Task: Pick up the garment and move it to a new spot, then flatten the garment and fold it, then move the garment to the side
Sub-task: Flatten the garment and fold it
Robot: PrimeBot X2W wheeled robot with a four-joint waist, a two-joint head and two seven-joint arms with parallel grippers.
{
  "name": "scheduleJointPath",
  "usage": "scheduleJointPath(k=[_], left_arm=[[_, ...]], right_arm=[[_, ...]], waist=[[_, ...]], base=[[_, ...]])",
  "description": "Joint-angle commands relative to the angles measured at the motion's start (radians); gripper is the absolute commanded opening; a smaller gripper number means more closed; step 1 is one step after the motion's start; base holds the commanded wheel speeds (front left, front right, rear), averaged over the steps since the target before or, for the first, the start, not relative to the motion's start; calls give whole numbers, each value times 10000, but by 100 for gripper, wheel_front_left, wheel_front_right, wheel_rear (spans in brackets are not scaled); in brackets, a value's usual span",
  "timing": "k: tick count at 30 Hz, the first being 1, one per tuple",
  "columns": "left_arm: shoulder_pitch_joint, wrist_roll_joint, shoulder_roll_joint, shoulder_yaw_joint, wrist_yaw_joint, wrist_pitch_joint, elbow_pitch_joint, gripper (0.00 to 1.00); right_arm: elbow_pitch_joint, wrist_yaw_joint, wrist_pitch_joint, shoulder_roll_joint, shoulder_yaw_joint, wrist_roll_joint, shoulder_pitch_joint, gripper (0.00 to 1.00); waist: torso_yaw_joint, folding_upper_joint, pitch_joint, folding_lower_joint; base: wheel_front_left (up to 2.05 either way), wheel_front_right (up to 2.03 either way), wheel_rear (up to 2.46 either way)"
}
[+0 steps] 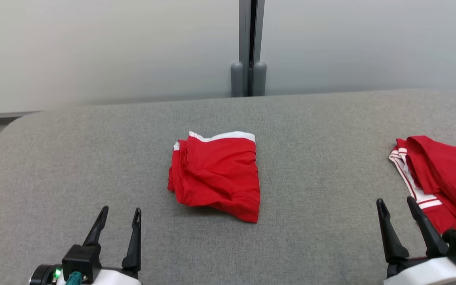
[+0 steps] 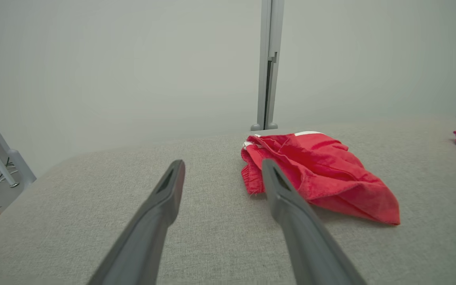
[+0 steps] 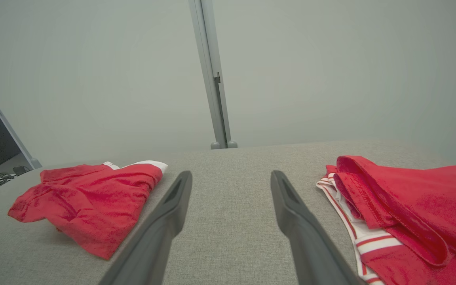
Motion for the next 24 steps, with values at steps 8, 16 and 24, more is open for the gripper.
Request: scheduleJointPath(k=[8, 16, 24], left_arm=[[468, -171, 91, 13, 180, 213, -33, 100], [488, -173, 161, -43, 248, 320, -3, 100], [452, -215, 170, -113, 307, 321, -22, 100]], right_arm=[[-375, 0, 368, 80, -166, -237, 601, 100], [-484, 0, 612, 175, -233, -379, 705, 100], [-546, 0, 640, 169, -233, -426, 661, 100]], waist=[[23, 0, -418, 0], [7, 0, -487, 0], [4, 0, -466, 0]], base=[[0, 0, 0], [0, 0, 0], [0, 0, 0]])
